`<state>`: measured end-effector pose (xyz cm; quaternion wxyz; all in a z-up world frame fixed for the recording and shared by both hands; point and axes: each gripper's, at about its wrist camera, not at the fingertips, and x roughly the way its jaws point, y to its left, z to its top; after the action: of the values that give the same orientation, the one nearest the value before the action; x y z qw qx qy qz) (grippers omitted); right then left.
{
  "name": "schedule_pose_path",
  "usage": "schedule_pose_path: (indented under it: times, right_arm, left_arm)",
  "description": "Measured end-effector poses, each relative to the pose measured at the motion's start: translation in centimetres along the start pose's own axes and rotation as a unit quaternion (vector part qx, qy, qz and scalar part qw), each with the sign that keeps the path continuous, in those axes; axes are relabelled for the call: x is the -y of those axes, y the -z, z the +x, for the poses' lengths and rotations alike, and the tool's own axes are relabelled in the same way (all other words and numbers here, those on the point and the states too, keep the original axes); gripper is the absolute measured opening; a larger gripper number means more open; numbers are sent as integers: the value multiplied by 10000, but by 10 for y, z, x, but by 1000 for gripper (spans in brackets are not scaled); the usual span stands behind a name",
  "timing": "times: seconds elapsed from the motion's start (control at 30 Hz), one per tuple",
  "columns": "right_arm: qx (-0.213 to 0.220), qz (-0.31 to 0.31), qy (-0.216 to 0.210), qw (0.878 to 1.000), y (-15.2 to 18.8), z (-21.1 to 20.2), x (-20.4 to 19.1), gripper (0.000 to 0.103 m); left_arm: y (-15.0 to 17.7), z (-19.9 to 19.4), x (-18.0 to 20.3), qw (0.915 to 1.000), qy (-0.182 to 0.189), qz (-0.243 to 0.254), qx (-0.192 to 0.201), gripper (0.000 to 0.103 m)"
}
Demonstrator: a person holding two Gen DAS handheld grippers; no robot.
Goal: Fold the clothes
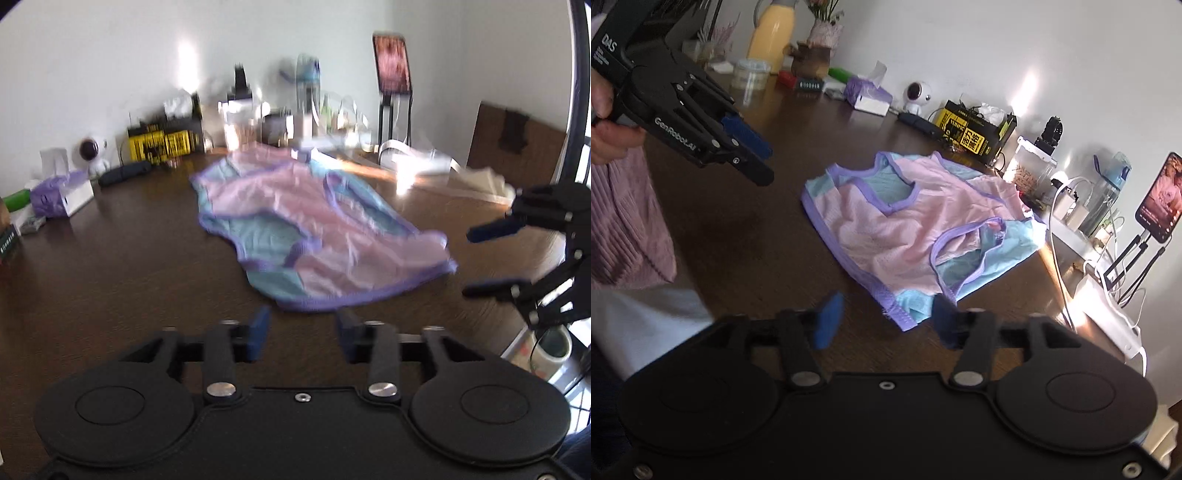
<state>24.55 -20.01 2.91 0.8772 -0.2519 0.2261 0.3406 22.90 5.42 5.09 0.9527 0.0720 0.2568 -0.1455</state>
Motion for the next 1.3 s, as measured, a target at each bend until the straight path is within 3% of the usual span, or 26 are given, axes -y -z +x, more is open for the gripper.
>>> schedule_pose_path:
  times: [0.1, 0.13, 0.23, 0.27, 0.3, 0.37, 0.4, 0.43, 0.57, 0.73, 0.83, 0.9, 0.97, 1.03, 1.07, 1.1, 1.2, 1.3]
  right_arm:
    - [125, 429, -107, 9989, -13, 13, 21, 67]
    - [52, 599, -60, 9982, -16, 27, 30, 67]
    - [-199, 1090, -16, 9938, -21, 64, 54, 51]
    - [-295, 1223, -52, 9920, -21, 73, 60, 46]
    - [-369, 1300, -96, 9908, -20, 79, 64, 45]
    - [-443, 1431, -179, 9886, -16, 86, 67, 44]
    - [-438, 1499, -194, 9875, -15, 87, 67, 39]
    - [-402, 1543, -215, 9870, -14, 87, 67, 36]
    - [-290, 1565, -296, 9868, -15, 88, 61, 9]
    - [-266, 1303, -528, 9897, -17, 92, 44, 9]
    - [-298, 1238, -654, 9897, -14, 83, 39, 9]
    - [-335, 1188, -685, 9900, -7, 70, 35, 10]
    - [-404, 1338, -669, 9879, 1, 56, 37, 14]
    - [-459, 1448, -653, 9862, 5, 44, 40, 18]
    - [-406, 1454, -583, 9868, 4, 38, 43, 22]
    - [-330, 1466, -461, 9876, 0, 37, 47, 26]
    - [-116, 1753, -129, 9844, -16, 59, 66, 37]
    - [-107, 2118, -64, 9772, -32, 97, 85, 37]
  left_arm:
    - [-18, 32, 1, 9991, -33, 323, 262, 61]
    - [-23, 46, 3, 9988, 156, 420, 221, 61]
    - [-32, 77, 7, 9942, 831, 688, -11, 60]
    - [-34, 93, 6, 9925, 972, 716, -193, 54]
    - [-36, 107, 4, 9906, 1089, 733, -372, 40]
    - [-36, 126, -4, 9884, 1199, 621, -690, 27]
    - [-35, 133, -9, 9876, 1244, 518, -801, 19]
    - [-34, 137, -12, 9874, 1251, 423, -869, 18]
    - [-21, 119, -21, 9884, 1169, 150, -958, 13]
    - [7, 78, -20, 9927, 717, -418, -876, 13]
    - [21, 53, -9, 9907, 576, -878, -861, 13]
    - [26, 38, 0, 9880, 441, -1202, -869, 14]
    - [20, 23, -4, 9851, 729, -1384, -716, 16]
    - [9, 12, -14, 9864, 770, -1381, -444, 35]
    - [1, 12, -20, 9901, 655, -1198, -329, 62]
    - [-5, 15, -25, 9935, 503, -993, -239, 75]
    - [-19, 57, -36, 9985, -436, -88, -326, 74]
    - [-21, 93, -39, 9951, -721, 201, -643, 72]
